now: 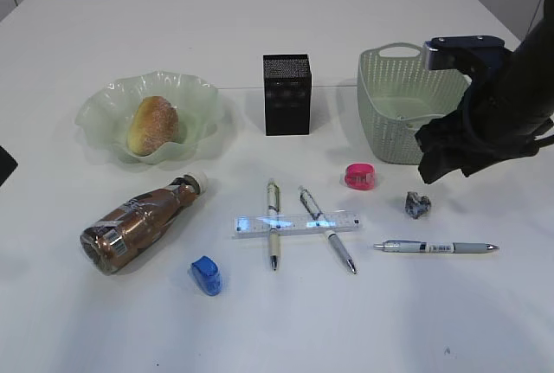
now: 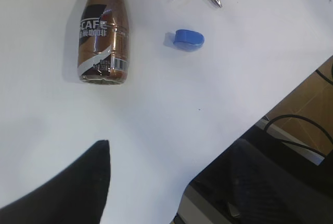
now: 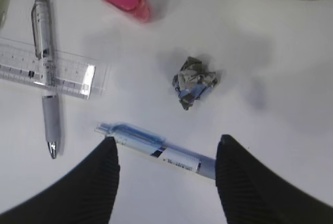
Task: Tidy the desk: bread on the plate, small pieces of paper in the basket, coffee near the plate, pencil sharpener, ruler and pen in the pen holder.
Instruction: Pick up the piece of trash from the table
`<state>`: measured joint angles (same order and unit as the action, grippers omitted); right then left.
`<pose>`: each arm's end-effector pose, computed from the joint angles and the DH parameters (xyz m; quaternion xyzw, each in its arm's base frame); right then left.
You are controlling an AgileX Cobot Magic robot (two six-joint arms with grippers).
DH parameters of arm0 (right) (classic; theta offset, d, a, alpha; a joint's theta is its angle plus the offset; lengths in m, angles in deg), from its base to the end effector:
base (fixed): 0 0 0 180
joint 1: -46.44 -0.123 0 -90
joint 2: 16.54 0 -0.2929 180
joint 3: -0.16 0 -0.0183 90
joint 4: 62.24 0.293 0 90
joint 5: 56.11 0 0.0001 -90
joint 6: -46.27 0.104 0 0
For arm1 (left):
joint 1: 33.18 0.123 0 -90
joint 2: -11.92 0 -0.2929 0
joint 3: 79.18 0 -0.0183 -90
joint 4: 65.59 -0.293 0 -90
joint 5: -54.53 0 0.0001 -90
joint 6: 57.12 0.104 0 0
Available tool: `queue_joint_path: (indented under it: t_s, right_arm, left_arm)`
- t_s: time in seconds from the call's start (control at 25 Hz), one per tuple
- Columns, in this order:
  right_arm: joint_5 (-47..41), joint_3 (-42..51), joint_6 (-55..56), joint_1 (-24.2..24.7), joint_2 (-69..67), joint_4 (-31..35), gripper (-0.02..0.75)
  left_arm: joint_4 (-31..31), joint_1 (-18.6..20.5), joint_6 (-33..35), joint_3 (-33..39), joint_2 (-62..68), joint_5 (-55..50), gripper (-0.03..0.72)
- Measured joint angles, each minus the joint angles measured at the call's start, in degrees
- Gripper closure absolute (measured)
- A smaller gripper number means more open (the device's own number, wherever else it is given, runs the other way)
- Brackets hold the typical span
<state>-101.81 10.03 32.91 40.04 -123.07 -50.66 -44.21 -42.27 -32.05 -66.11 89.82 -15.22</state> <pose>0.3824 0.0579 0.1923 -0.1111 0.9782 0.0727 0.1595 0.2573 -0.0772 0.3312 0.2519 0.9361 -0.1577 0.1883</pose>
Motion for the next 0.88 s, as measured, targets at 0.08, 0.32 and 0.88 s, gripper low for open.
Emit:
queue_joint_path:
  t_s: [0.08,0.32,0.88]
  right_arm:
    - [1.5,0.0,0.0,0.0,-0.6,0.0,0.271]
    - [4.5,0.0,0.0,0.0,-3.9,0.7,0.271]
    - [10.3,0.0,0.0,0.0,-10.6,1.0,0.271]
  left_arm:
    - [0.0,0.0,0.0,0.0,0.0,0.0,0.179]
    - [0.0,0.0,0.0,0.0,0.0,0.1,0.179]
    - [0.0,0.0,0.0,0.0,0.0,0.2,0.179]
